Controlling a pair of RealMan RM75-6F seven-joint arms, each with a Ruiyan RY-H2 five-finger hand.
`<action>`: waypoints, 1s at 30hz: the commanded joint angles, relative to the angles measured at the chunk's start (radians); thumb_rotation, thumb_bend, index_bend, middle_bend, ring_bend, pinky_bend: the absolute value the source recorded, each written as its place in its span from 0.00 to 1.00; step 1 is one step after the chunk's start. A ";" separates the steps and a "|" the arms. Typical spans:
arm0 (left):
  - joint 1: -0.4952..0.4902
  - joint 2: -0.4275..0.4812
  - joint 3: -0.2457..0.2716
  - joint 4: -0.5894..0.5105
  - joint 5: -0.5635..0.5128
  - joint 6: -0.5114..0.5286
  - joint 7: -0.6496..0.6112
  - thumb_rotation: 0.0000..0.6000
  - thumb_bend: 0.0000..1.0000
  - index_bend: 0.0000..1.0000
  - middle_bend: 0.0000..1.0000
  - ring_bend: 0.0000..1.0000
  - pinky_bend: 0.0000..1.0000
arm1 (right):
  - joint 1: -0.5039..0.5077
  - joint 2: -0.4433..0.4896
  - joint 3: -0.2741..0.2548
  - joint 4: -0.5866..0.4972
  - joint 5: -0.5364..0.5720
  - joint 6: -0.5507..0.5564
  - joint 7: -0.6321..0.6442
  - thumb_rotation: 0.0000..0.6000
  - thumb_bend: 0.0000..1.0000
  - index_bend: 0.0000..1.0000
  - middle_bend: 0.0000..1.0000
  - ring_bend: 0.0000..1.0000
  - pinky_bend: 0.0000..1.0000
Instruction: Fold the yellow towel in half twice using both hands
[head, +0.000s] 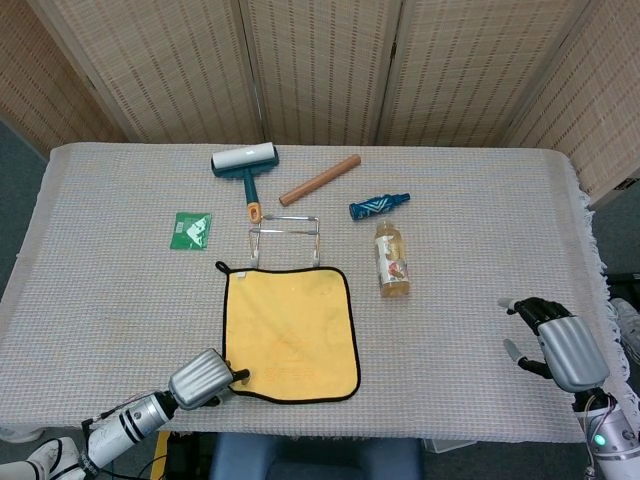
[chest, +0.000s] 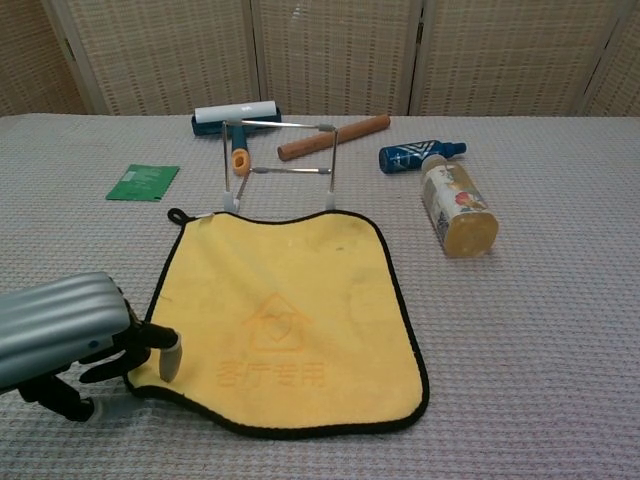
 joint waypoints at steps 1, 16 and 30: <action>-0.002 -0.002 0.003 0.001 0.000 0.003 -0.003 1.00 0.47 0.52 0.89 0.83 0.91 | 0.002 -0.003 0.000 0.001 -0.001 -0.002 0.002 1.00 0.35 0.26 0.38 0.32 0.34; -0.002 -0.005 0.018 0.001 -0.008 0.029 -0.024 1.00 0.54 0.56 0.90 0.83 0.91 | 0.129 -0.065 -0.032 -0.032 -0.158 -0.136 -0.040 1.00 0.35 0.26 0.51 0.51 0.57; 0.009 -0.010 0.030 0.013 -0.015 0.050 -0.038 1.00 0.53 0.56 0.90 0.84 0.91 | 0.349 -0.306 -0.060 0.057 -0.212 -0.448 -0.076 1.00 0.30 0.40 0.90 1.00 1.00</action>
